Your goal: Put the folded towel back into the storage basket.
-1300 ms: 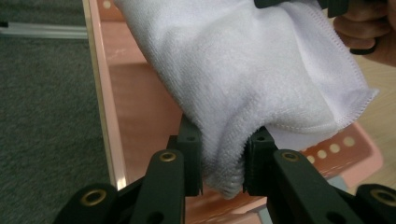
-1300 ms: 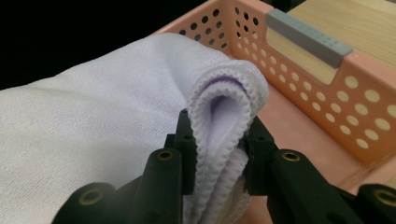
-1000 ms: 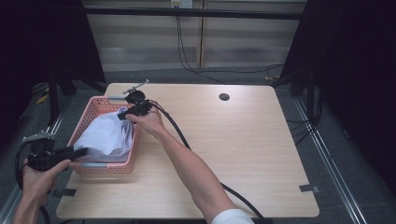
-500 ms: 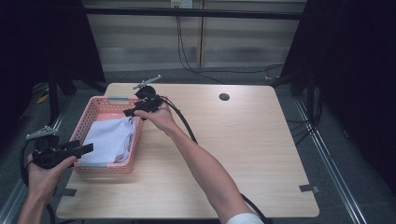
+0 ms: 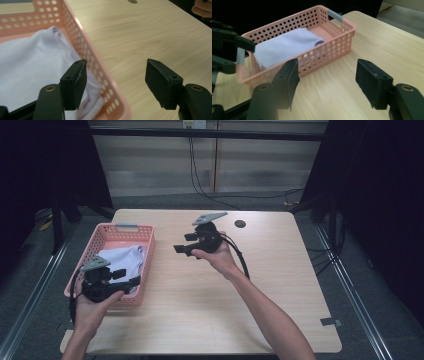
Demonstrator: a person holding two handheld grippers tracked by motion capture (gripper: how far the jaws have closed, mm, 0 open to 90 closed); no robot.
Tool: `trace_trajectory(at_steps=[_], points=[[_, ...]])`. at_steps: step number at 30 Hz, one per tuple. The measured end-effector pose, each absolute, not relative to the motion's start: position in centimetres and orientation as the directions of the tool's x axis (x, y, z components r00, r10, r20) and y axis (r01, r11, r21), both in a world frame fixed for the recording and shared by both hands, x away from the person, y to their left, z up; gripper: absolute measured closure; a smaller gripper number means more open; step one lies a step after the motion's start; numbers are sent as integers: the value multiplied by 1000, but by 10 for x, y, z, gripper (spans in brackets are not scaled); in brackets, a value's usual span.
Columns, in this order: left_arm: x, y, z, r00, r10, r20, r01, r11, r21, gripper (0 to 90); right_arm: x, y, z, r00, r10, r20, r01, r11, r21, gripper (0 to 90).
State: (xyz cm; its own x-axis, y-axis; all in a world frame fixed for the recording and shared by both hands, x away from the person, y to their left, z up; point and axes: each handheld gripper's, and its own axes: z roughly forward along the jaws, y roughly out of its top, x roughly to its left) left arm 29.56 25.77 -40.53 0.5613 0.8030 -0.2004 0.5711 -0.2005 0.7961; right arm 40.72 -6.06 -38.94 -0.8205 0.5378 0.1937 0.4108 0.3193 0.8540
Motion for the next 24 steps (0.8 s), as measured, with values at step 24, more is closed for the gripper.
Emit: trace_trajectory(at_steps=[24], points=[[244, 170, -459, 668, 717, -200, 584, -337, 739, 343, 256, -248, -444, -667, 707, 234, 531, 231, 815, 342]])
